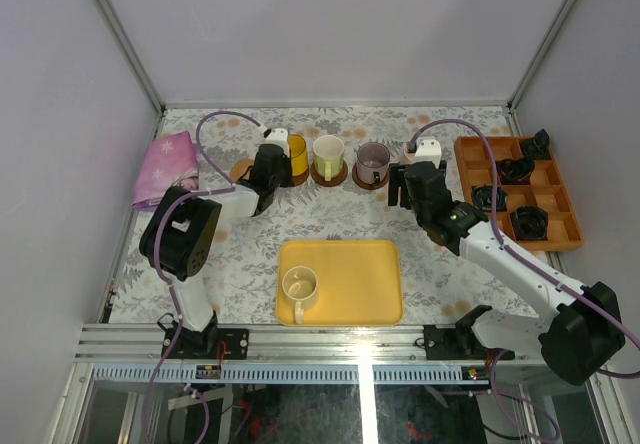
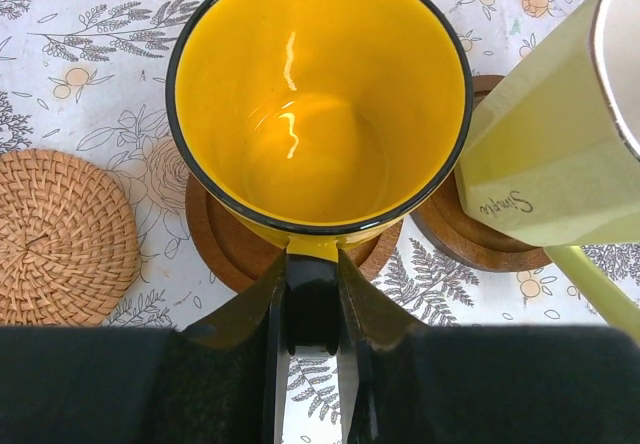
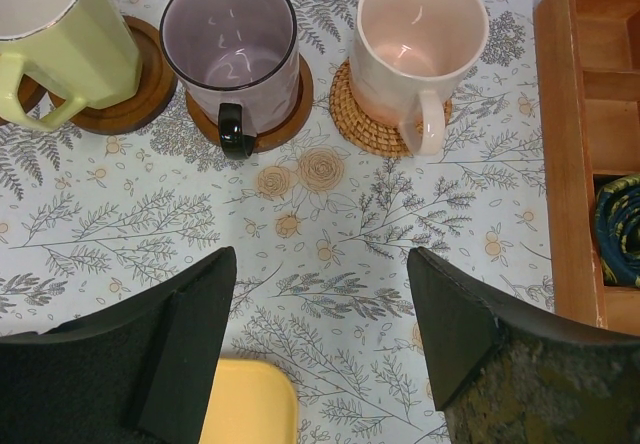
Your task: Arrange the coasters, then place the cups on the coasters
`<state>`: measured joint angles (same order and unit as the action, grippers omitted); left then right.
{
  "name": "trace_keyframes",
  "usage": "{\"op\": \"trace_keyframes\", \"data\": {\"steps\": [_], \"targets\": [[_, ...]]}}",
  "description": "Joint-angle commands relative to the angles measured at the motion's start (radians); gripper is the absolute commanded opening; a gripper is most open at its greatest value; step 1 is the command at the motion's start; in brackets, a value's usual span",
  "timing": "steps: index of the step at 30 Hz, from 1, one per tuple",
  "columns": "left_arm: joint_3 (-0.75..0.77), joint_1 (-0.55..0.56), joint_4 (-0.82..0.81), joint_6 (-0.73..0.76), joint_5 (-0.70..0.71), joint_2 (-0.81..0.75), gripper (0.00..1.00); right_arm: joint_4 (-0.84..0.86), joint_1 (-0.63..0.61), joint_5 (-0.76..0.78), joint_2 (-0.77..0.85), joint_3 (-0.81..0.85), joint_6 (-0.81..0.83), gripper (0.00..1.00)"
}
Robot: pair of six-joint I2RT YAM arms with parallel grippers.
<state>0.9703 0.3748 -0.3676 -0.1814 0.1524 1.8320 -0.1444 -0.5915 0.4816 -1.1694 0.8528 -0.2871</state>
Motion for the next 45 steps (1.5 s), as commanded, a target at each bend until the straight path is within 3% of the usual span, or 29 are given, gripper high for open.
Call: {"op": "trace_keyframes", "data": {"steps": [1, 21, 26, 45], "targets": [[0.035, -0.008, -0.153, -0.004, 0.009, -0.004, 0.18, 0.028, 0.005, 0.038, 0.005, 0.005, 0.002, 0.77], [-0.088, -0.007, -0.135, 0.005, 0.055, -0.095, 0.19, 0.043, 0.005, -0.001, -0.028, 0.011, -0.010, 0.77], [-0.076, -0.007, -0.126, 0.010, 0.026, -0.075, 0.32, 0.045, 0.005, -0.001, -0.031, 0.012, -0.013, 0.77], [-0.094, 0.025, -0.077, 0.013, 0.041, -0.099, 0.34, 0.046, 0.005, -0.001, -0.048, 0.021, -0.015, 0.77]]}}
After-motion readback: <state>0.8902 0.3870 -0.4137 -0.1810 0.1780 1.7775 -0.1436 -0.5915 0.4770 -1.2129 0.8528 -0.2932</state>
